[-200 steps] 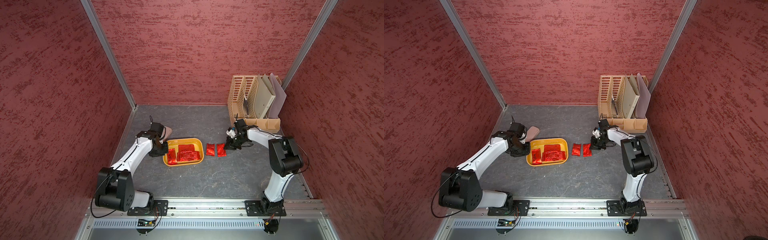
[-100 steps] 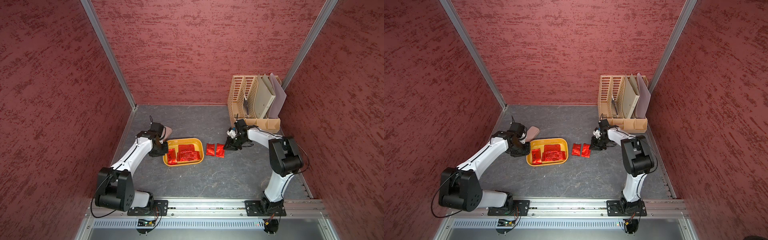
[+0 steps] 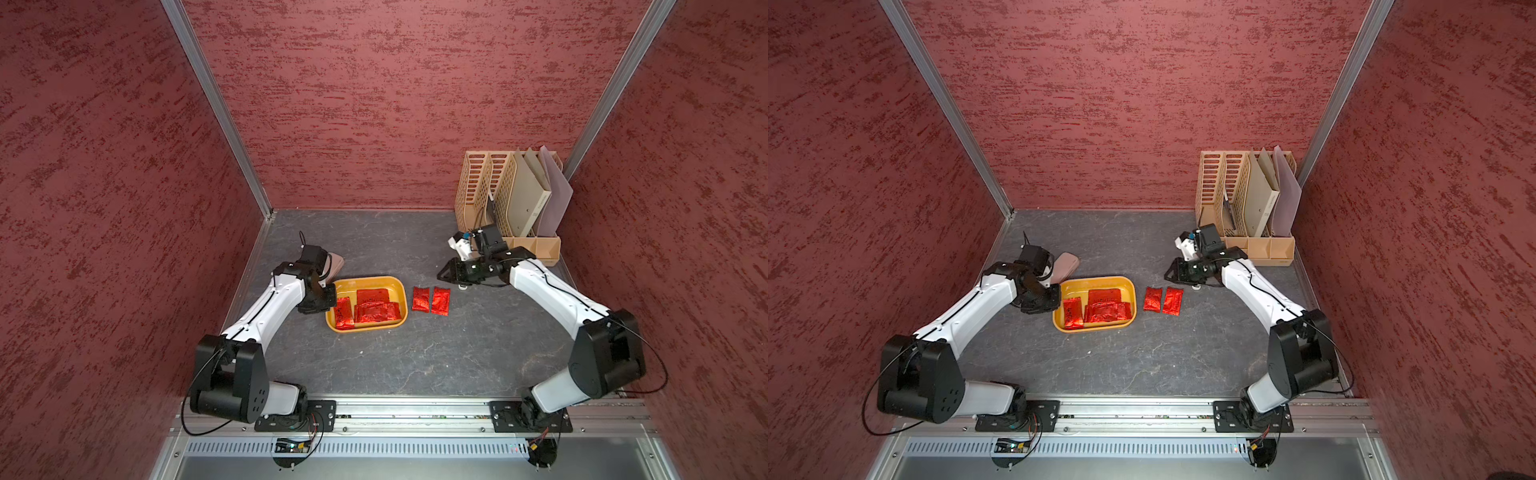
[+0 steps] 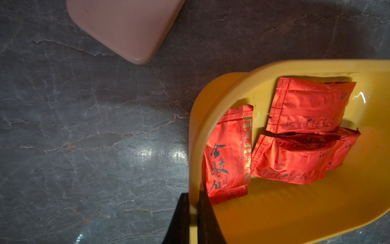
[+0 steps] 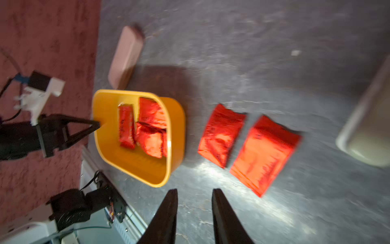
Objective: Take the tea bags out of the storage box
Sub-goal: Pick up the tea bag from the storage box.
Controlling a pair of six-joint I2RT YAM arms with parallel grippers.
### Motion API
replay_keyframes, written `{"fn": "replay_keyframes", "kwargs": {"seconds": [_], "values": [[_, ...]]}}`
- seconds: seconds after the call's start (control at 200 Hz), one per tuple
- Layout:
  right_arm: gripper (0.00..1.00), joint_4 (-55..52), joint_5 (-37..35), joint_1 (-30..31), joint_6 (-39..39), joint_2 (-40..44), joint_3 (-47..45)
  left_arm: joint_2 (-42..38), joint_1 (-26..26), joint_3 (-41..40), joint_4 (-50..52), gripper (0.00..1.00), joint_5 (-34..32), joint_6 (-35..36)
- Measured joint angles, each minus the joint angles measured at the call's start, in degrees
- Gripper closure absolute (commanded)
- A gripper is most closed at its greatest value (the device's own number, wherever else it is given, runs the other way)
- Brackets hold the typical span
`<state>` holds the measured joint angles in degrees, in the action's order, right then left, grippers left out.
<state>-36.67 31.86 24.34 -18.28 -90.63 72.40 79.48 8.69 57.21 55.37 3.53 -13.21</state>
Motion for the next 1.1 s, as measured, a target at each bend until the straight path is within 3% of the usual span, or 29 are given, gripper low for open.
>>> {"fn": "replay_keyframes", "kwargs": {"seconds": [0.18,0.391,0.591,1.097], "values": [[0.65,1.55,0.09,14.14,-3.85,-13.44,13.25,0.00,-0.02,0.00,-0.02,1.00,-0.02,0.00],[0.64,3.21,-0.55,22.82,-9.73,-29.73,24.50,0.00,-0.02,0.00,-0.09,1.00,-0.02,0.00],[0.63,4.50,-0.94,25.88,-12.44,-39.47,32.15,0.00,-0.02,0.00,-0.11,1.00,0.00,0.02],[0.64,6.62,-3.82,26.49,-16.70,-43.67,35.56,0.00,-0.02,0.00,-0.09,1.00,0.02,0.00]]}}
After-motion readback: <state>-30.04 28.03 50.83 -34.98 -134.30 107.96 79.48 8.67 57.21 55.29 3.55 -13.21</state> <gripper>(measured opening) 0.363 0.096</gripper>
